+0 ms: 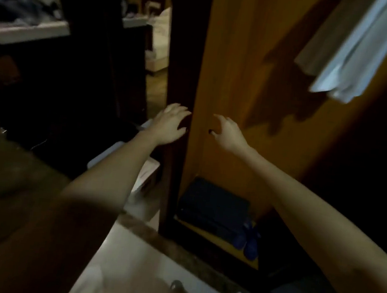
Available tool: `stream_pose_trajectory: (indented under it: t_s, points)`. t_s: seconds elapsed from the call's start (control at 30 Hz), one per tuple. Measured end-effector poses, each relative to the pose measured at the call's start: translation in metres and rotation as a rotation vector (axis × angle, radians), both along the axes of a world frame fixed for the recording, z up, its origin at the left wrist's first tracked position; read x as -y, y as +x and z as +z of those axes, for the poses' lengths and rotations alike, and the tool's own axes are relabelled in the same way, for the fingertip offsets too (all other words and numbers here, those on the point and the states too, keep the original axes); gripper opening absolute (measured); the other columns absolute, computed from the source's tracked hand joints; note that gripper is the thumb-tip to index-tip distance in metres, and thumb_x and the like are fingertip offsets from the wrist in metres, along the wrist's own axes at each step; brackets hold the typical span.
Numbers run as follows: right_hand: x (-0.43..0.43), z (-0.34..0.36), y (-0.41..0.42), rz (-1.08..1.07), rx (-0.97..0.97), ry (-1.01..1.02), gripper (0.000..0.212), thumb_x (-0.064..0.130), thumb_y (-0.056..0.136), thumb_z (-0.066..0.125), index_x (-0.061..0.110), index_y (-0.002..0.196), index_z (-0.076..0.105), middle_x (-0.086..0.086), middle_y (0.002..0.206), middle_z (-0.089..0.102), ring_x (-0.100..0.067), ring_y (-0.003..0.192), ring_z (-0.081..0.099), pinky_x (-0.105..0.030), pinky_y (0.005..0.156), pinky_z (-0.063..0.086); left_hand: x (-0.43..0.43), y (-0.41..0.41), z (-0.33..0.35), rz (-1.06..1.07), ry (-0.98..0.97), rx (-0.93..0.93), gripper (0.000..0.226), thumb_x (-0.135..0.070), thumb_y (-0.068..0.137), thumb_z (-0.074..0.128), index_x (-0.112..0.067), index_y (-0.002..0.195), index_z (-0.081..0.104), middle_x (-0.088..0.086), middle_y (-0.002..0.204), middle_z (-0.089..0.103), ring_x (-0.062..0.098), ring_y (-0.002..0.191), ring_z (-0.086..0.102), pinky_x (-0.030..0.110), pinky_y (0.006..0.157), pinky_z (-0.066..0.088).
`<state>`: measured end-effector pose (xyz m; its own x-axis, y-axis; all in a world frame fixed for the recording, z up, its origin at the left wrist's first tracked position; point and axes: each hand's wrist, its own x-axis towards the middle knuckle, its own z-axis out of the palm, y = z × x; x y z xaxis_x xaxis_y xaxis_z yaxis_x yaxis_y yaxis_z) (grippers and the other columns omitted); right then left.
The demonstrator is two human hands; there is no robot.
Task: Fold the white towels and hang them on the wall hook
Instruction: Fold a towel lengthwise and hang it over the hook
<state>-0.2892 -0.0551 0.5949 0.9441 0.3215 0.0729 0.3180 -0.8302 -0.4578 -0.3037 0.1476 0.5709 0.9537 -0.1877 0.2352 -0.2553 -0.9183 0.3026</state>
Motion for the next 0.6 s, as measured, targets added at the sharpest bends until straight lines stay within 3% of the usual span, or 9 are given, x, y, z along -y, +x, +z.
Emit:
stream_pose_trajectory:
  t_s: [0.23,0.37,0.5,0.6]
  points:
    - [-0.138,-0.074,-0.024,0.334,-0.154,-0.118,0.054,0.019,0.096,0.056,0.006,0.145,0.039,-0.021,0.138,0.048,-0.036,0.125,0.049,-0.04,0.103,0.043,-0.129,-0.083,-0.072,0.332,-0.034,-0.108,0.058,-0.025,0.092,0.055,-0.01,0.144,0.035,0.012,0.149,0.035,0.028,0.141,0.023,0.038,0.115,0.02]
    - [-0.208,-0.122,-0.025,0.48,-0.243,-0.204,0.059,0.023,0.097,0.057,0.002,0.147,0.035,-0.024,0.142,0.046,-0.038,0.13,0.044,-0.04,0.105,0.04,-0.189,-0.118,-0.119,0.493,-0.051,-0.187,0.059,-0.027,0.091,0.057,-0.011,0.144,0.037,0.011,0.149,0.035,0.028,0.139,0.026,0.037,0.115,0.022]
    - [-0.277,-0.168,-0.012,0.586,-0.316,-0.265,0.058,0.023,0.097,0.056,-0.001,0.146,0.036,-0.022,0.146,0.043,-0.036,0.133,0.041,-0.038,0.104,0.035,-0.242,-0.132,-0.178,0.549,-0.073,-0.319,0.04,-0.021,0.089,0.06,-0.007,0.125,0.055,0.013,0.129,0.054,0.031,0.121,0.049,0.037,0.101,0.039]
    - [-0.331,-0.2,0.012,0.636,-0.367,-0.296,0.044,0.018,0.094,0.058,-0.008,0.129,0.051,-0.027,0.131,0.055,-0.041,0.121,0.05,-0.042,0.098,0.042,-0.28,-0.128,-0.224,0.67,-0.153,-0.413,0.051,-0.027,0.09,0.058,-0.011,0.137,0.045,0.012,0.142,0.044,0.03,0.132,0.037,0.041,0.107,0.034]
